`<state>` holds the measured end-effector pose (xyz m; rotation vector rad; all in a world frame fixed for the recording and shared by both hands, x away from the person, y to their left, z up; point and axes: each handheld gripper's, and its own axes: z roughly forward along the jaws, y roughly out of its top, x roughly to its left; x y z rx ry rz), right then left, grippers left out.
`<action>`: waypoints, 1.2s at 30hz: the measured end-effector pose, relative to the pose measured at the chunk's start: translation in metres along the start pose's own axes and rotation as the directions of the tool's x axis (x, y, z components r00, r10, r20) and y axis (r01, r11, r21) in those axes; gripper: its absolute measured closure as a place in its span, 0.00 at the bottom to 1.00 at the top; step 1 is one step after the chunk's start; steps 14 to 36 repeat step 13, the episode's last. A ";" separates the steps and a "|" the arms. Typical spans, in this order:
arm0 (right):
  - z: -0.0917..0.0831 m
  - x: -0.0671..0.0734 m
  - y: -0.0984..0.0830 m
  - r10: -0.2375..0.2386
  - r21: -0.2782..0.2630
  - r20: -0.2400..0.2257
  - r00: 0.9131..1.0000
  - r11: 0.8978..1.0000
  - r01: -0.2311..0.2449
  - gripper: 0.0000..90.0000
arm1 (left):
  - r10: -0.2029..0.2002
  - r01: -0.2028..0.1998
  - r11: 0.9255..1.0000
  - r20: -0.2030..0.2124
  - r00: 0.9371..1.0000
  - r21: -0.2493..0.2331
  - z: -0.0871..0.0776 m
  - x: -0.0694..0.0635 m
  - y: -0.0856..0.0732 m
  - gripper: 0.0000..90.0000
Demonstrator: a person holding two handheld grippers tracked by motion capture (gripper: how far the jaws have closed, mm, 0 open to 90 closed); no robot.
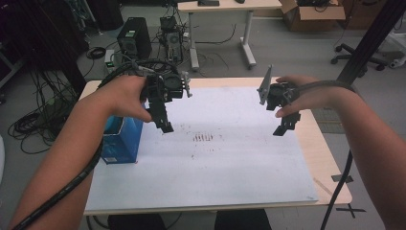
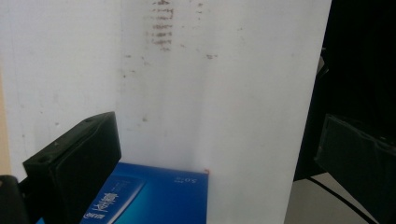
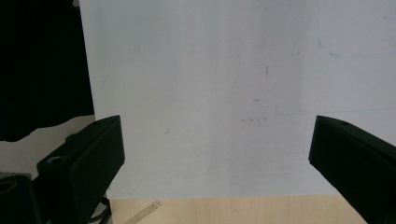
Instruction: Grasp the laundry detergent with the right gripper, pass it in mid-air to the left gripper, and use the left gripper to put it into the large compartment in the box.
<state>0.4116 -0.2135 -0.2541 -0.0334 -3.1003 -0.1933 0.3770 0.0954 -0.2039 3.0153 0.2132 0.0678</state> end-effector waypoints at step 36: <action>-0.004 0.002 -0.002 0.002 -0.022 0.017 1.000 1.000 -0.002 0.04 | -0.012 0.012 1.000 0.008 1.000 0.010 0.002 0.001 0.000 0.00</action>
